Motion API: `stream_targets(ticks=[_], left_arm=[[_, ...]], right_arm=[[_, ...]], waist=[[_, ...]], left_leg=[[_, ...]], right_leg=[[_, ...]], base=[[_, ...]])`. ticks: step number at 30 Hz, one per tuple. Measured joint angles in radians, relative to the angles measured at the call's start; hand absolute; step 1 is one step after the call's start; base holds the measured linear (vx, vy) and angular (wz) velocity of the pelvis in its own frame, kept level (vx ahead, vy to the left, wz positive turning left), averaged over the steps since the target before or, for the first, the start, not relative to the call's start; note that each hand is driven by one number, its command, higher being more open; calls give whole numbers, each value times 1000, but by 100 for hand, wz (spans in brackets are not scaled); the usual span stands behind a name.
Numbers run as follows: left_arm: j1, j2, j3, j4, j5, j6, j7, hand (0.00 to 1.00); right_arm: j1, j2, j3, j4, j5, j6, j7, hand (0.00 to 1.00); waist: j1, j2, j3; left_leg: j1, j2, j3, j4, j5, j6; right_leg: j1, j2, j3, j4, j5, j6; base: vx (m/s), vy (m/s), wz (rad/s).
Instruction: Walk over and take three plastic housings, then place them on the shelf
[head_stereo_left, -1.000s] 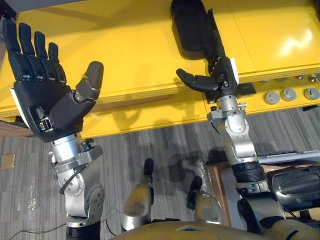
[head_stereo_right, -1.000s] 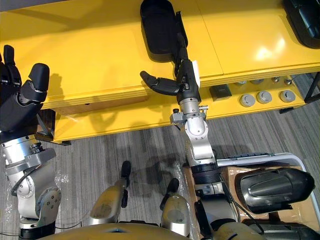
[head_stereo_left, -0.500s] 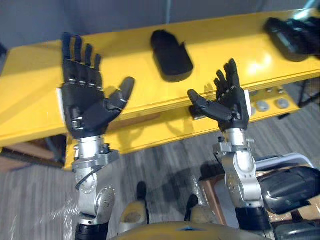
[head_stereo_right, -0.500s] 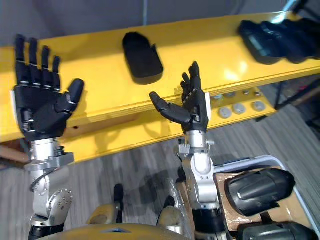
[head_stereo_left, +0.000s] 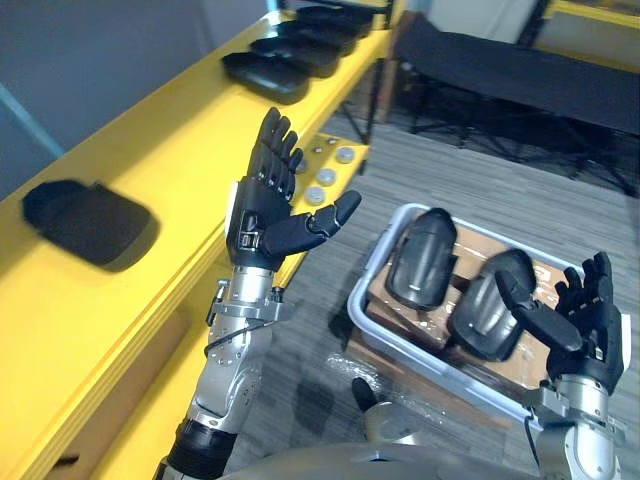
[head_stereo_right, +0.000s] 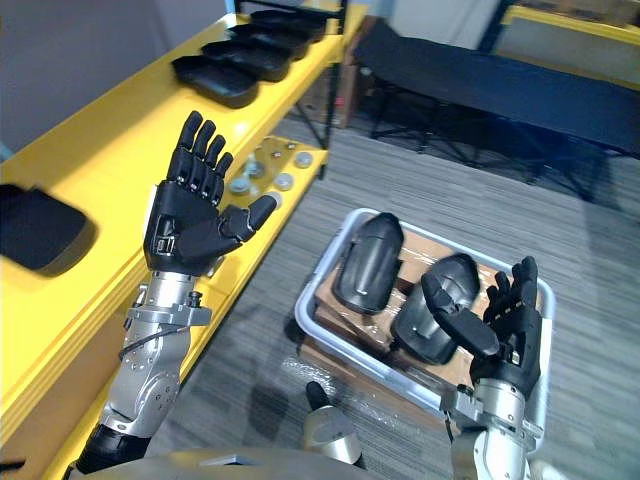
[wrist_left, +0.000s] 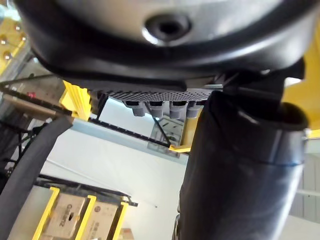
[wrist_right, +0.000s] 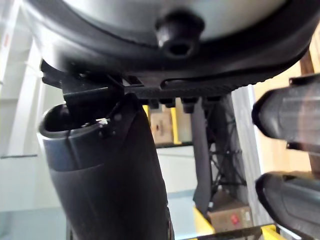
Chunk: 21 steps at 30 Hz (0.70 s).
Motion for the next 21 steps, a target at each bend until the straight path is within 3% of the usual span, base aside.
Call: stream_targets(ticks=[2,3,4,5,7,9,11,13,15,18,19,20,21], left_arm=[[4,-4,-6,1,21,11,24,100],[10,-3,-5,1,91,28,45,100],[14,-2,-5,1,140,41,64,100],[17,-1,-5,7,174,61,86,100],[28,-3,-12,39,167,92,85,100],[61,-10,-17,59,155,110,76,100],[81,-12,-27,57,141,111,49,100],[106,-8,-36,57,117,111,11,100],[131,-8,-67,47,117,111,-24,100],[133,6,-139,12,121,111,-99,100],[133,6,-152,2,121,112,-123,100],[132,7,-162,-1,120,118,-139,100],[131,7,-162,-1,123,123,-147,100]], right_arm=[[-11,-2,35,0,2,-5,34,100],[-40,-10,65,0,10,-5,53,100],[-80,-27,94,1,27,-5,64,100],[-158,-68,145,9,41,-5,80,100],[-260,-126,211,51,39,-5,96,100],[-311,-131,260,81,43,-6,91,100],[-306,-118,286,90,78,-8,71,100],[-287,-95,315,127,87,-5,27,100],[-243,-55,329,140,87,-5,-19,100],[-137,-10,347,144,89,-9,-40,100],[-112,-4,349,151,92,-9,-30,100],[-99,-5,348,168,111,-11,-10,100],[-97,-4,348,176,111,-14,4,100]], waist=[[2,6,-5],[13,10,-7],[35,16,-11],[60,32,-7],[77,63,-9],[98,69,-8],[128,60,-2],[152,39,10],[169,38,13],[172,32,17],[177,24,24],[195,24,30],[197,25,37]], left_leg=[[-6,17,8,63,-39,-6],[-47,34,-57,157,-86,21],[-95,50,-177,244,-137,60],[-161,64,-337,353,-200,79],[-207,65,-505,439,-258,78],[-206,46,-579,432,-276,59],[-215,35,-592,420,-291,29],[-230,13,-611,461,-303,32],[-253,4,-618,530,-336,43],[-310,10,-586,656,-394,70],[-314,23,-533,679,-403,81],[-311,48,-461,664,-392,101],[-307,51,-427,649,-378,108]], right_leg=[[-10,25,38,4,0,-1],[-21,33,65,6,7,-10],[-44,45,93,13,12,-17],[-67,60,129,19,9,-17],[-74,76,142,29,14,-20],[-84,78,129,62,6,-21],[-116,68,110,115,-16,-11],[-130,52,95,179,-49,-4],[-134,42,92,213,-65,3],[-141,33,119,173,-14,20],[-147,33,95,129,56,-5],[-133,28,23,23,169,-85],[-134,19,-46,7,185,-112]], base=[[34,-95,-57],[-6,-67,-67],[-48,-44,-96],[-53,-21,-89],[-72,119,-49],[-68,131,10],[-105,98,36],[-134,89,34],[-122,119,11],[-153,188,-47],[-261,198,-147],[-251,107,-155],[-257,56,-157]])
